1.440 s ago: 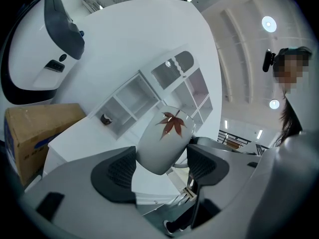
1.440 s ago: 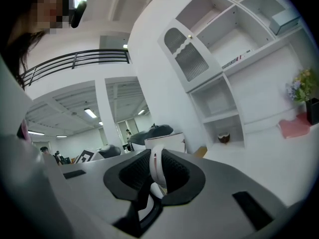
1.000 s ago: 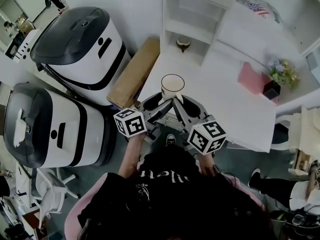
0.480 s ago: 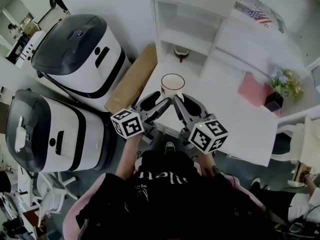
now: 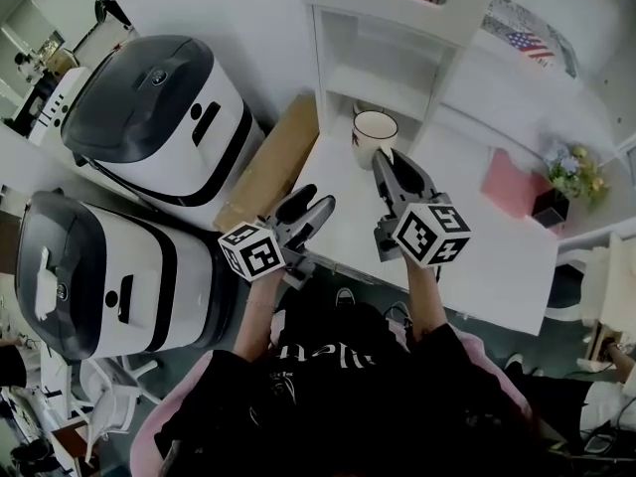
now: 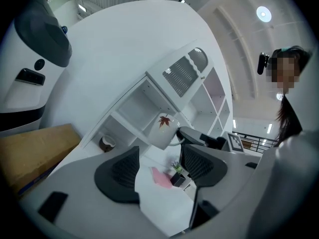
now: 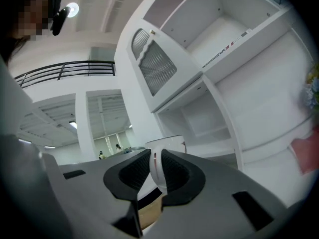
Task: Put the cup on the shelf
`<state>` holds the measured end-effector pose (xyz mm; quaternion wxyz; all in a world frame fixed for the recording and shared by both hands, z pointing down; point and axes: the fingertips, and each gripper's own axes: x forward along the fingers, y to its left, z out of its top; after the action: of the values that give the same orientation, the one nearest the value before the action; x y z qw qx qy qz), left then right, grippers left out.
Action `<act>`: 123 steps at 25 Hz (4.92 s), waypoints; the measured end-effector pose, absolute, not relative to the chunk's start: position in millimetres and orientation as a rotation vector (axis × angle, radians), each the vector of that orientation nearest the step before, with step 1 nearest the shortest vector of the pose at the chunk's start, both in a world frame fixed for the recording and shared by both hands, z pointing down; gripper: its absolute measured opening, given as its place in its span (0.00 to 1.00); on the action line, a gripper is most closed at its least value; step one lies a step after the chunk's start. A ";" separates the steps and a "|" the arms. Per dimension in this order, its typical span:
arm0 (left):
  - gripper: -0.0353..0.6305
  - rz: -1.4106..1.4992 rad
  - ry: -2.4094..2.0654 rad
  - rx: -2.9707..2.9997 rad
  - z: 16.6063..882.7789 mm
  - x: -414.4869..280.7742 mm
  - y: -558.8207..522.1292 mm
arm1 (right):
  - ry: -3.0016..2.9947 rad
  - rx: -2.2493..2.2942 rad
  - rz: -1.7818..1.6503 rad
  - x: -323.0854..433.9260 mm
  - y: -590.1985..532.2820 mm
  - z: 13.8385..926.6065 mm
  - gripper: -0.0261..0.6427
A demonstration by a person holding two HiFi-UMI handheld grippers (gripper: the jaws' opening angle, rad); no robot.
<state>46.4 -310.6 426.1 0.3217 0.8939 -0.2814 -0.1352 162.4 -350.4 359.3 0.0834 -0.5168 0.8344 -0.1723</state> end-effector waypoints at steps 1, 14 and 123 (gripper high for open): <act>0.49 -0.347 -0.726 2.352 425.8 45.0 -313.8 | 2.471 -1.570 -0.502 164.4 -361.0 357.2 0.17; 0.45 -0.260 -0.516 2.462 410.4 19.1 -358.5 | 2.235 -1.932 -0.425 197.6 -480.5 359.1 0.17; 0.20 -0.184 -0.282 2.587 422.2 -18.7 -75.5 | 2.451 -1.825 -0.482 33.2 -56.4 419.8 0.14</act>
<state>-18.7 -75.5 422.2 0.2631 0.9567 -0.1043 -0.0682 33.2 -56.4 419.8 0.0239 -0.5897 0.7921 -0.1558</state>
